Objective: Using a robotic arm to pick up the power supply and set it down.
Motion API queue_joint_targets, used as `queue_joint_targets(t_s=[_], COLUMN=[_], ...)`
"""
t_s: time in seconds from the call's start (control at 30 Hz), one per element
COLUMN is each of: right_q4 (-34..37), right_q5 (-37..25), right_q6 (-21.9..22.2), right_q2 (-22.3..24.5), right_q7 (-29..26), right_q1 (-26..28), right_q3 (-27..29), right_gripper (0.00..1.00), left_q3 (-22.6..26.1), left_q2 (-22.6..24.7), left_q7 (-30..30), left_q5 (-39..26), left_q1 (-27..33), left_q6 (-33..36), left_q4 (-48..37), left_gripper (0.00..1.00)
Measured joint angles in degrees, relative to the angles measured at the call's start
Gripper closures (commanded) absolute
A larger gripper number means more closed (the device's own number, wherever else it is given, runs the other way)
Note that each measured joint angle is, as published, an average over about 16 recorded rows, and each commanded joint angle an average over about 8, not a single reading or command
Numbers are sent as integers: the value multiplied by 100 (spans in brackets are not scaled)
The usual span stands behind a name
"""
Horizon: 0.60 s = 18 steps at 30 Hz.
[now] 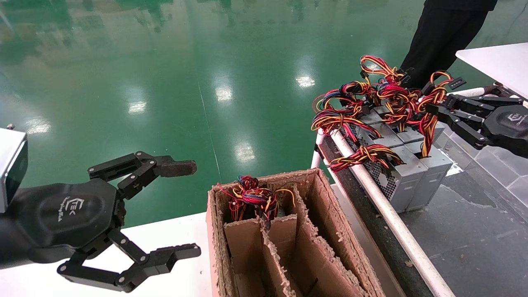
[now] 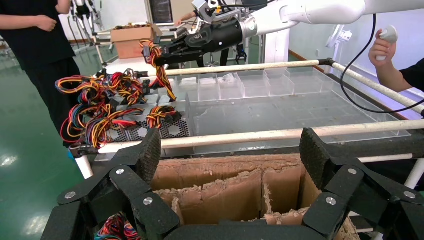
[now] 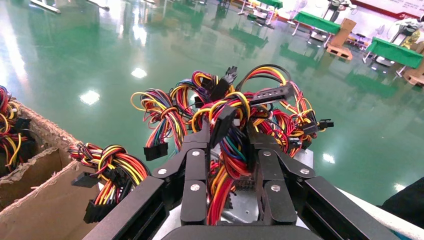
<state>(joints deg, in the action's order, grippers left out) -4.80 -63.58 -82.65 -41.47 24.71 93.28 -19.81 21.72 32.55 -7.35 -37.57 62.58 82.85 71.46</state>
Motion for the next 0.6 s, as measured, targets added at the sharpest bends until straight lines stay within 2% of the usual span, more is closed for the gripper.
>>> queue_joint_targets(t_s=[0.6], right_q4=[225], right_q5=[-74], right_q6=[-383], right_q2=[146], right_q7=[41], right_q1=[219], right_q3=[-52], right_gripper=[0], left_q3=[0], left_q2=[0], left_q7=[0], left_q5=[0], left_q1=[0], left_q6=[0], left_q4=[0], left_gripper=[0])
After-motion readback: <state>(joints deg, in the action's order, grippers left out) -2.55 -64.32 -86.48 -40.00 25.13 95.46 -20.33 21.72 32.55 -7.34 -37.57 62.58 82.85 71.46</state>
